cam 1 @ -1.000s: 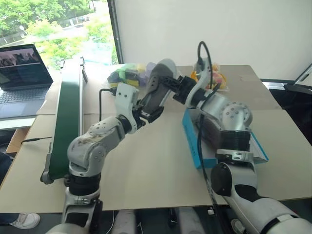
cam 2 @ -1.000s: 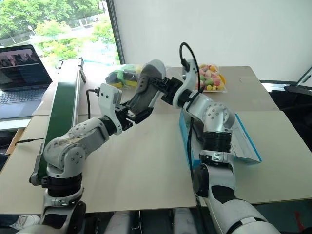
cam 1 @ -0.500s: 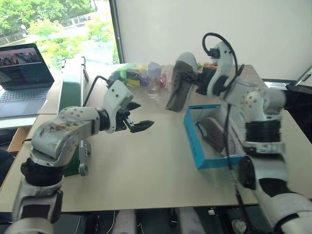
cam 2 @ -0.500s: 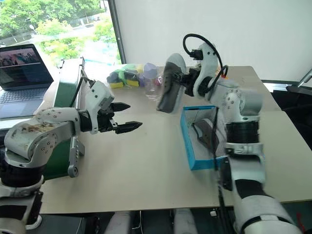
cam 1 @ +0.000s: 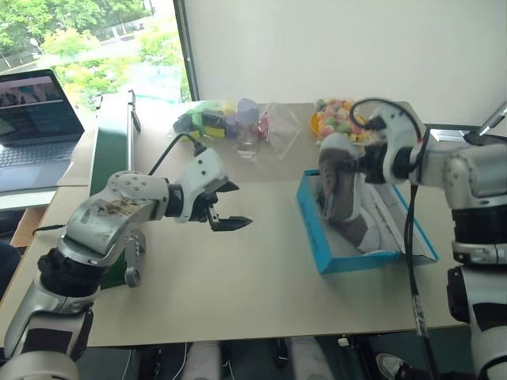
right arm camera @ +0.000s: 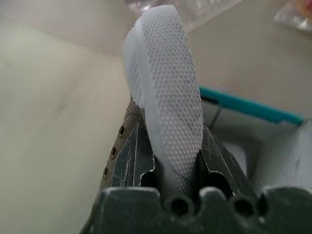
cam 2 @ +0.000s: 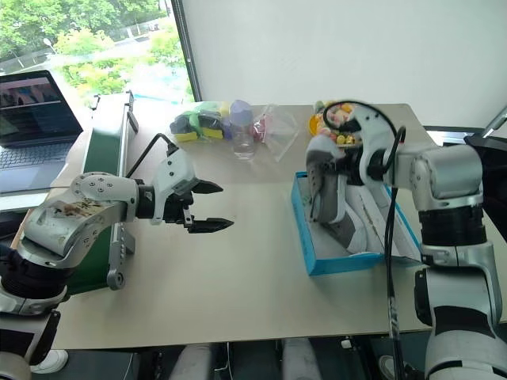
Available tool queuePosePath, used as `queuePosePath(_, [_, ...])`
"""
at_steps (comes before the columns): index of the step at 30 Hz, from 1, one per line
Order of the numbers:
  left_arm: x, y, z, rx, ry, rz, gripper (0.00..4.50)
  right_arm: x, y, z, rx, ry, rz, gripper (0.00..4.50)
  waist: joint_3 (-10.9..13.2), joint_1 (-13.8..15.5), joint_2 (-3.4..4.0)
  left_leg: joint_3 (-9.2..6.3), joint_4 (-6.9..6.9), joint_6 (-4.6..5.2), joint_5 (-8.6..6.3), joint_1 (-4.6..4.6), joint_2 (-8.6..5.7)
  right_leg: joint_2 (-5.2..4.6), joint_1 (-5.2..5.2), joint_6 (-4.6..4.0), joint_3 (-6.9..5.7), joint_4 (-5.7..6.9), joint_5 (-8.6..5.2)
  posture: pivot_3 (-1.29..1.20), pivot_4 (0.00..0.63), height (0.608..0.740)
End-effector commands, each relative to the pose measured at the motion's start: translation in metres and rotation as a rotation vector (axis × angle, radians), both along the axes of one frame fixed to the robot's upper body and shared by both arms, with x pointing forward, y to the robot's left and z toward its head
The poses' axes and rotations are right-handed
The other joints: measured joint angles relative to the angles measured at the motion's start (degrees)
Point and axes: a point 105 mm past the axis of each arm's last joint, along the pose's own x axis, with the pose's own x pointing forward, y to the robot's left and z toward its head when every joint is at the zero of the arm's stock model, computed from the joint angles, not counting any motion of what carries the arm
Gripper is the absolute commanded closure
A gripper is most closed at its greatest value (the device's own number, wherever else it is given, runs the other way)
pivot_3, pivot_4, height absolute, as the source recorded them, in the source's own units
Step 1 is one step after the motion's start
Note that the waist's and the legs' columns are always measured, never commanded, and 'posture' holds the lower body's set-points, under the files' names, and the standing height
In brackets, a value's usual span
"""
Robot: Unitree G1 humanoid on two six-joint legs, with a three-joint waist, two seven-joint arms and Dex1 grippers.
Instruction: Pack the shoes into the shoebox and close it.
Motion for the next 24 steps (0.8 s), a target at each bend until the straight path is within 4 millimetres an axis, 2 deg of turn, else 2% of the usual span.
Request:
queuePosePath(1, [-0.001, -0.002, 0.011, 0.009, -0.054, -0.031, 0.0, -0.006, 0.0, 0.005, -0.008, -0.029, 0.024, 4.12, 0.0, -0.02, 0.0, 0.0, 0.01, 0.0, 0.0, 0.0, -0.01, 0.0, 0.0, 0.0, 0.02, 0.0, 0.0, 0.0, 0.15, 0.738])
queuePosePath(14, [-0.01, -0.004, 0.016, 0.031, -0.06, -0.101, 0.0, -0.006, 0.001, -0.042, -0.044, 0.072, 0.072, 4.12, 0.0, -0.02, -0.01, -0.01, 0.02, 0.01, 0.01, 0.02, -0.01, 0.02, 0.03, 0.0, 0.03, 0.01, 0.0, 0.0, 0.15, 0.738])
queuePosePath(20, [-0.013, -0.007, 0.017, 0.028, -0.066, -0.108, 0.0, 0.002, 0.0, -0.088, -0.144, 0.13, 0.089, 4.12, -0.02, -0.11, -0.03, -0.01, 0.04, 0.02, 0.02, 0.04, -0.02, 0.04, 0.06, 0.03, 0.04, 0.01, 0.02, 0.0, 0.15, 0.738])
queuePosePath(22, [-0.013, -0.007, 0.017, 0.028, -0.067, -0.109, 0.0, 0.007, -0.002, -0.093, -0.183, 0.112, 0.078, 3.14, -0.14, -0.14, -0.22, -0.02, 0.04, 0.03, 0.02, 0.13, -0.01, 0.07, 0.14, 0.09, 0.04, 0.03, 0.06, 0.0, 0.15, 0.738])
queuePosePath(24, [-0.014, -0.008, 0.017, 0.028, -0.067, -0.11, 0.0, 0.012, 0.002, -0.091, -0.186, 0.089, 0.079, 2.46, -0.14, -0.12, -0.23, -0.03, 0.04, 0.01, 0.01, 0.33, 0.02, 0.08, 0.37, 0.0, -0.01, 0.03, 0.0, 0.0, 0.15, 0.738])
